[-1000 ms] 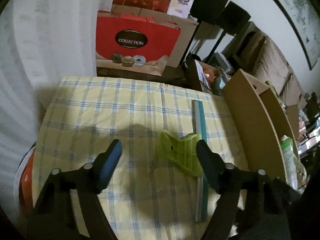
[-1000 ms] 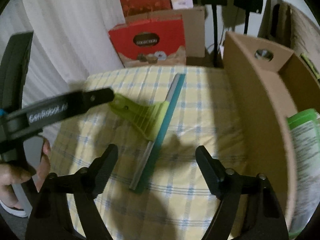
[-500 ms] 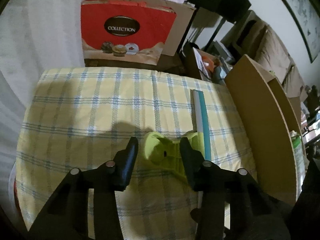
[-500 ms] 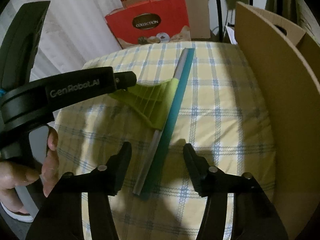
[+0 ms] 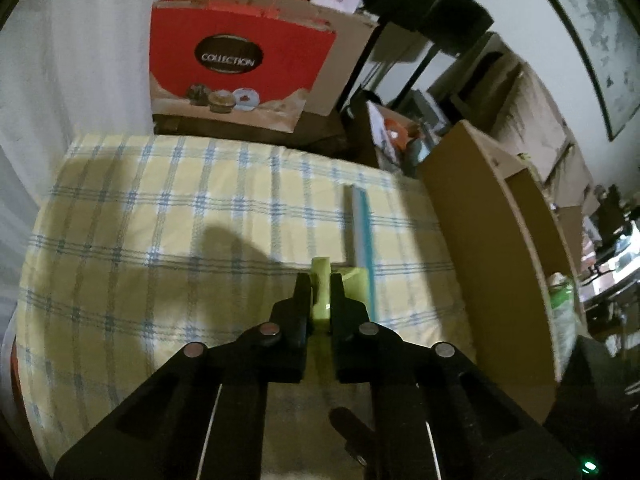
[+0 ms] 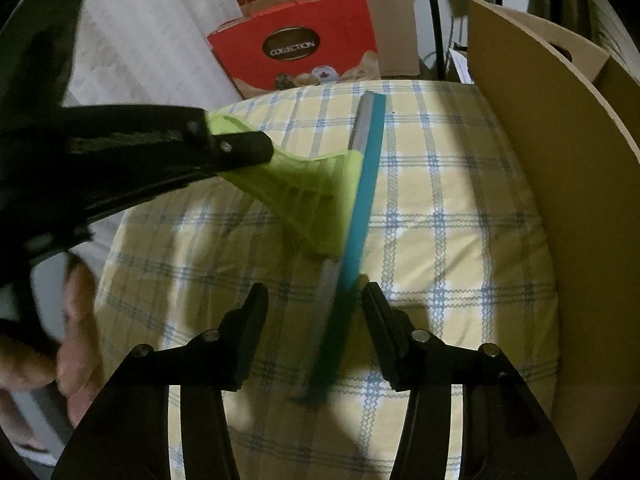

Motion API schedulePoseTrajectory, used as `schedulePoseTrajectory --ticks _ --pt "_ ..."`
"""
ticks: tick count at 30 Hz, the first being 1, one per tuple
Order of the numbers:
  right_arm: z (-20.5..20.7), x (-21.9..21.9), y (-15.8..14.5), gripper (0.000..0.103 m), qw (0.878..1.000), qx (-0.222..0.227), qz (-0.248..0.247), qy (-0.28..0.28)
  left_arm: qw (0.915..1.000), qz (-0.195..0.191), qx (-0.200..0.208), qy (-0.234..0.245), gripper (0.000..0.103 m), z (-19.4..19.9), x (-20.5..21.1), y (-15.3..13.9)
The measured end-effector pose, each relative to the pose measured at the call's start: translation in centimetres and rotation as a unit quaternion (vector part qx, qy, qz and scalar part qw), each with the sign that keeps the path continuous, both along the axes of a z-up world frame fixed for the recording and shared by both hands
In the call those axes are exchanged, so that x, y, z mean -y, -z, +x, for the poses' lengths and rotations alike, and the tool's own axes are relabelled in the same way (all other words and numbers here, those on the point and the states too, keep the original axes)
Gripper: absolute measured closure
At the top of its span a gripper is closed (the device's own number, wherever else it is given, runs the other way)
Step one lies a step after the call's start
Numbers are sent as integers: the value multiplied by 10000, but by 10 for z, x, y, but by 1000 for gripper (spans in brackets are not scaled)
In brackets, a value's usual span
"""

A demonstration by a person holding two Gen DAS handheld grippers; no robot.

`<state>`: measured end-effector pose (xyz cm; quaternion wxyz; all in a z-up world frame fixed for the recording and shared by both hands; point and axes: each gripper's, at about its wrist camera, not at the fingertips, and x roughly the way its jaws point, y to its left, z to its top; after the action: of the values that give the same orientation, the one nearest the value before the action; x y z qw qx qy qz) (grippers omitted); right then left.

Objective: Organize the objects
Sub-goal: 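Grasp the lime clip with the left tool while right grasps the teal strip, then lift the clip and teal strip with both tools and lower them into the tray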

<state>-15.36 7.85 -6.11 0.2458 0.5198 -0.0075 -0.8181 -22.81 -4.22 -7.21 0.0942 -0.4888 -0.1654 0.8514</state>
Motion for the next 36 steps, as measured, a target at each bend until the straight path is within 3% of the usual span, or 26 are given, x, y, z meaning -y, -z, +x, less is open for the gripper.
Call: schedulePoseTrajectory --ticks 3,9,19,28,36 --pt "-3 -8 1 72 9997 157 -186 80 9999 96 -36 2 95 5 -1 -10" --pt "0 -19 -12 80 9988 145 -443 144 9991 370 -178 -84 95 18 0 -30" --pt "2 -40 -74 80 9987 -486 -114 -65 9933 1095 -368 10 95 18 -5 -74" --pt "-7 -93 -123 80 9974 -686 -122 190 9907 1035 -699 545 94 10 -70 -127" --pt "-16 -163 -140 80 9956 -774 238 474 9852 1263 -657 952 94 1 -135 -133"
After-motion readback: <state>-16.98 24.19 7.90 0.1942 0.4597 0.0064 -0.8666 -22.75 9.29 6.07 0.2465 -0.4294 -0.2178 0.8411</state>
